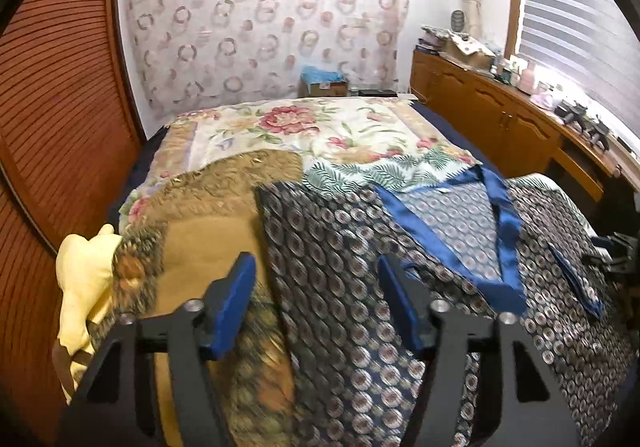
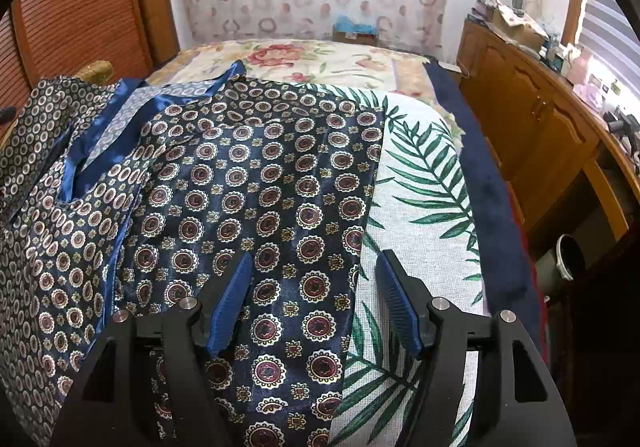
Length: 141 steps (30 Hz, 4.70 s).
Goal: Fold small clothes
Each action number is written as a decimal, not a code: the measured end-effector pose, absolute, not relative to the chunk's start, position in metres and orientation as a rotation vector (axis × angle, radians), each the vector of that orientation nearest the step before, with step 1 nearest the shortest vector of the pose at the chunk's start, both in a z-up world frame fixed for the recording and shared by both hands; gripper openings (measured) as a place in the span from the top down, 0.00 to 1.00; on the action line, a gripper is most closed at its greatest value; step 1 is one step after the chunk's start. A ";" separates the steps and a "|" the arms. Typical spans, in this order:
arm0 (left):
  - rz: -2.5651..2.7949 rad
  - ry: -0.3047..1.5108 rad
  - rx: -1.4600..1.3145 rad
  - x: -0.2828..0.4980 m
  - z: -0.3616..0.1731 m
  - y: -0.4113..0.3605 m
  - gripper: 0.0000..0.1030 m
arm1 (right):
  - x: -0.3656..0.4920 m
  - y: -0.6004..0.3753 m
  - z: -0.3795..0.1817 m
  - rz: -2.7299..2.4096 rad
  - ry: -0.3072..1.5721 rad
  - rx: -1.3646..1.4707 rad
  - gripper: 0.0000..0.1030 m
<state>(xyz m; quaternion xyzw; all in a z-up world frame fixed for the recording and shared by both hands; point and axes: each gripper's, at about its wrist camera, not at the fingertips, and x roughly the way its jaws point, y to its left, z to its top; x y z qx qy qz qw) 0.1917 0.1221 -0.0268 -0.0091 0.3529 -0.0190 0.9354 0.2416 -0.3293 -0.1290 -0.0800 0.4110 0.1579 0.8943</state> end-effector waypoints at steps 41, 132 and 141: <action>-0.138 0.585 0.013 0.132 -0.001 0.082 1.00 | 0.244 -0.329 -0.127 0.342 0.854 -0.185 0.32; -0.113 0.897 -0.123 0.062 -0.118 0.160 0.75 | 0.161 -0.355 -0.128 0.466 0.904 -0.183 0.47; -0.163 0.741 -0.065 0.036 -0.071 0.128 0.98 | 0.138 -0.340 -0.112 0.541 0.837 -0.221 0.94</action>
